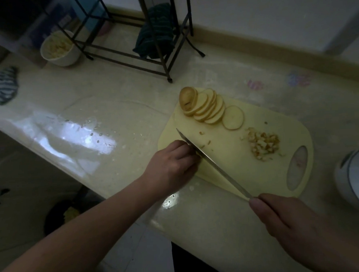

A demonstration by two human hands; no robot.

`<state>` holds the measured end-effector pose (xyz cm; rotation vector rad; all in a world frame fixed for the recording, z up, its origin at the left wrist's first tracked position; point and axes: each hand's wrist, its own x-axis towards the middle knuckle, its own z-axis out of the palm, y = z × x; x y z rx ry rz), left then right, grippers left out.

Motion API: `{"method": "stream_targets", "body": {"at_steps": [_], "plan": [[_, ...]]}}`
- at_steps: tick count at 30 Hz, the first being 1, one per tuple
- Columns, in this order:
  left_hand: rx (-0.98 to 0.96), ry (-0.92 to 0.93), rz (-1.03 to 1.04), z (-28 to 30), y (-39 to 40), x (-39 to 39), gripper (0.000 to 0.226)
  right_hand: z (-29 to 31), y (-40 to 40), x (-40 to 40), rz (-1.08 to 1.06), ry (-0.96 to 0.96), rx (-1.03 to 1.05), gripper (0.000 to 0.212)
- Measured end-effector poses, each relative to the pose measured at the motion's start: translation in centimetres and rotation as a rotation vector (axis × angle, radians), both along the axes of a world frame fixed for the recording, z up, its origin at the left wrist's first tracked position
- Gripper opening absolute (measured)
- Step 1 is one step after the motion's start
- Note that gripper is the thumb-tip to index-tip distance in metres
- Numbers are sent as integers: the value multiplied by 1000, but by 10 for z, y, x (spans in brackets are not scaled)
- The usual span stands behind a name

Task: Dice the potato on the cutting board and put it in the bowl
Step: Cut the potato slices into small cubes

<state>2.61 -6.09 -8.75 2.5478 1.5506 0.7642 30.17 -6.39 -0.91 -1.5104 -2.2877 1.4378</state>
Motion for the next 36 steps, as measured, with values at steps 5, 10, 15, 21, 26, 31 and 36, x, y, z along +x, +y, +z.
{"method": "stream_targets", "body": {"at_steps": [5,10,15,21,26,31,36], "plan": [[3,-8,-5,0,1,0,11,-7,6,-15,18,-10,8,62],[-8,-12,-13,3,0,0,16,-8,12,-25,4,28,-2,54],[-37,-9,-21,2,1,-1,14,-5,20,-16,-51,27,-80,58],[-42,-30,5,1,1,1,11,-3,17,-16,-92,57,-153,55],[-30,-26,-20,3,-2,-2,14,3,9,-20,-39,65,-83,62],[-8,-24,-4,1,-6,-3,13,-2,3,-20,-15,64,-16,64],[-28,-33,-9,0,-5,-5,11,-5,0,-12,-9,39,0,66]]}}
